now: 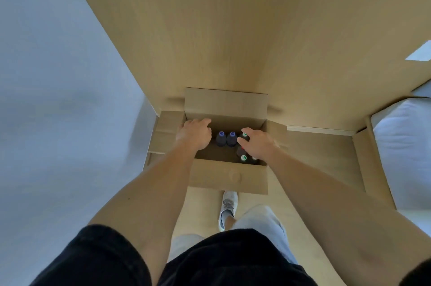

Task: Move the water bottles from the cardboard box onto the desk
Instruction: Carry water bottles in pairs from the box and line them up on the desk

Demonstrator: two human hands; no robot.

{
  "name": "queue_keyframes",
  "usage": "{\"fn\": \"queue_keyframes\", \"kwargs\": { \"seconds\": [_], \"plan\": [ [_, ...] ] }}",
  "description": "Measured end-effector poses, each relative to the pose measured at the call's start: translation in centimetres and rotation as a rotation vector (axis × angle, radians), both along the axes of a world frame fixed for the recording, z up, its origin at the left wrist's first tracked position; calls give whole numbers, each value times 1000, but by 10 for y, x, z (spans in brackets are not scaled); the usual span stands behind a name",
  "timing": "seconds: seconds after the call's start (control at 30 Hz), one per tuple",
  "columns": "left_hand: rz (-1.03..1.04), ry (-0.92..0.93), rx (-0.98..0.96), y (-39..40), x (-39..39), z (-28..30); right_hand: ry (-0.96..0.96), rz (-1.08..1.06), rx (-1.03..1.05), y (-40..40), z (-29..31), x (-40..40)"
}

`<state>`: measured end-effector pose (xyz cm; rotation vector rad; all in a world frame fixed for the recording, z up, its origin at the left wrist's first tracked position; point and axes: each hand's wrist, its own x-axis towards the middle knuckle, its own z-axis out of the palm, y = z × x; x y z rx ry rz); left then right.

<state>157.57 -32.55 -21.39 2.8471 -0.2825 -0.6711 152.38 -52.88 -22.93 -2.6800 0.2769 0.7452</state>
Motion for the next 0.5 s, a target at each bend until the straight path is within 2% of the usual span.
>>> {"fn": "queue_keyframes", "kwargs": {
  "seconds": [0.2,0.5],
  "plan": [
    [-25,51,20,-19,61,-46,56,-8,8,-15,-36,68],
    [-139,200,52,-34,101,-172,234,-164,39,-38,-149,84]
  ]
}}
